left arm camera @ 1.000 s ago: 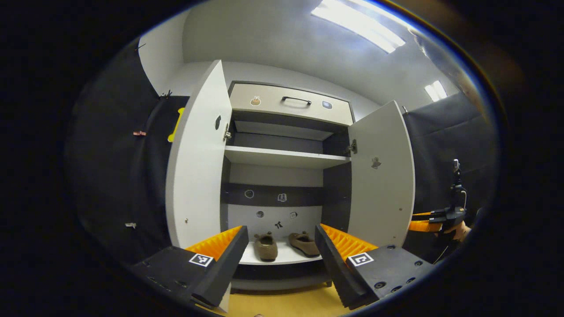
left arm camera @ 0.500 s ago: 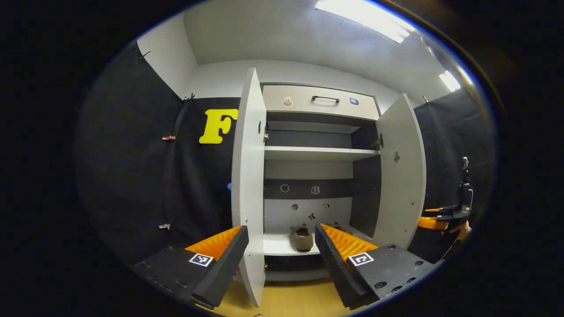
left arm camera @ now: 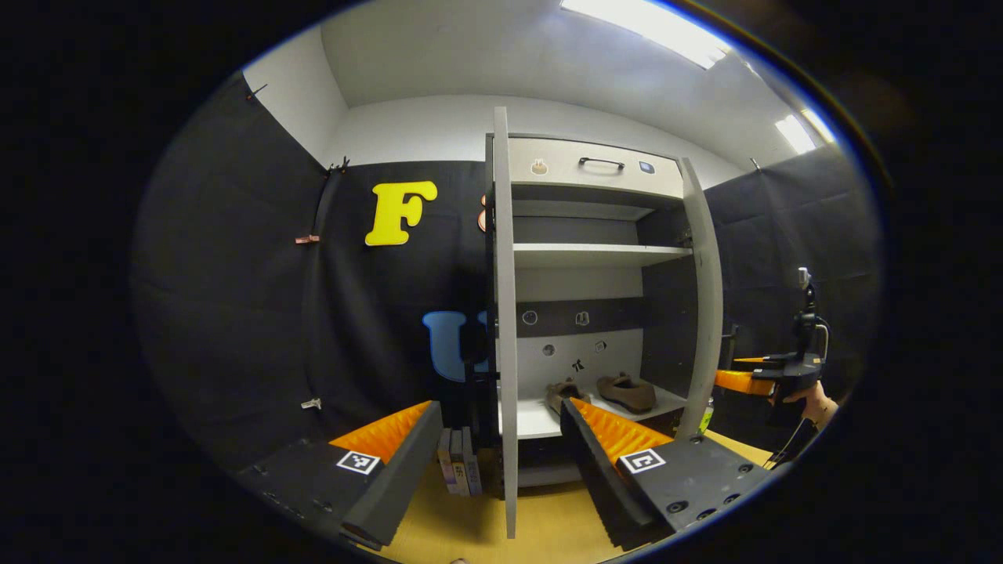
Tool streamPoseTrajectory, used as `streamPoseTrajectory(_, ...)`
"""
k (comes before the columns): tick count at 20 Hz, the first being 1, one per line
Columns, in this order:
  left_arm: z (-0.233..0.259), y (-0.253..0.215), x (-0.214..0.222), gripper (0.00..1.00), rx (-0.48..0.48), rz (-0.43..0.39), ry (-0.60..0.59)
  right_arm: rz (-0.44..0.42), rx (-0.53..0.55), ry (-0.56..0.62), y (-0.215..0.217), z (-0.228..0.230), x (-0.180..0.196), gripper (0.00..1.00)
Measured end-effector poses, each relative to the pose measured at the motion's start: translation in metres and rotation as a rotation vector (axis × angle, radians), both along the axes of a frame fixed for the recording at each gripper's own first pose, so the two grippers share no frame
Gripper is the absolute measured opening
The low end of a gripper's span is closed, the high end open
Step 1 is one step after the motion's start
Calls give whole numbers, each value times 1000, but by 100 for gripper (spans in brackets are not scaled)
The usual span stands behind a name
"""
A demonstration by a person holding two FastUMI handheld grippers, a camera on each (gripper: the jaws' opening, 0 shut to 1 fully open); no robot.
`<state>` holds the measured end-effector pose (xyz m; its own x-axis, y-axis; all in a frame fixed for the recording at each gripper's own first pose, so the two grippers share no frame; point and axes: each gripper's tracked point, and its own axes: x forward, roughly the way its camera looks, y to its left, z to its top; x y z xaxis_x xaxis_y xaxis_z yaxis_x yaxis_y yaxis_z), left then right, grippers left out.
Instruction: Grab one shoe with the right hand and put it into the shoe cabinet, grab the other shoe with the left hand and put it into the shoe cabinet; then close the right door with the right hand and the left door with the left hand.
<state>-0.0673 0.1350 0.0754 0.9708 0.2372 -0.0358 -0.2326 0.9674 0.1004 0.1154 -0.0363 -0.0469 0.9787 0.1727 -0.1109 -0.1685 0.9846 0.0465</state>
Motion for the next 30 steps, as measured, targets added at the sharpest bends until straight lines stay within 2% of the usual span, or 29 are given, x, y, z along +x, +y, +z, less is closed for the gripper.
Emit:
streamPoseTrajectory(3, -7, 17, 3, 95, -14, -27, 12, -24, -93, -24, 25, -5, 18, 97)
streamPoseTrajectory(6, -13, 32, 12, 95, -27, -65, 15, -54, -192, -58, 28, -1, 20, 96)
streamPoseTrajectory(9, -19, 46, 29, 95, -28, -101, 17, -65, -174, -70, 33, 8, 3, 98)
streamPoseTrajectory(16, -30, 57, 67, 95, -28, -172, 26, -237, -155, -33, -20, 12, -61, 98)
streamPoseTrajectory(17, -30, 57, 71, 92, -37, -177, 28, -256, -155, -23, -26, 10, -66, 98)
streamPoseTrajectory(19, -31, 58, 74, 93, -50, -190, 25, -279, -145, 1, -35, 4, -74, 98)
streamPoseTrajectory(22, -32, 36, 80, 94, -53, -232, 35, -285, -138, 25, -38, -4, -82, 98)
streamPoseTrajectory(27, -39, -27, 102, 94, -34, -340, 41, -265, -151, 25, -46, -5, -82, 98)
streamPoseTrajectory(30, -46, -48, 125, 93, -44, -330, 39, -279, -134, 20, -67, -1, -83, 98)
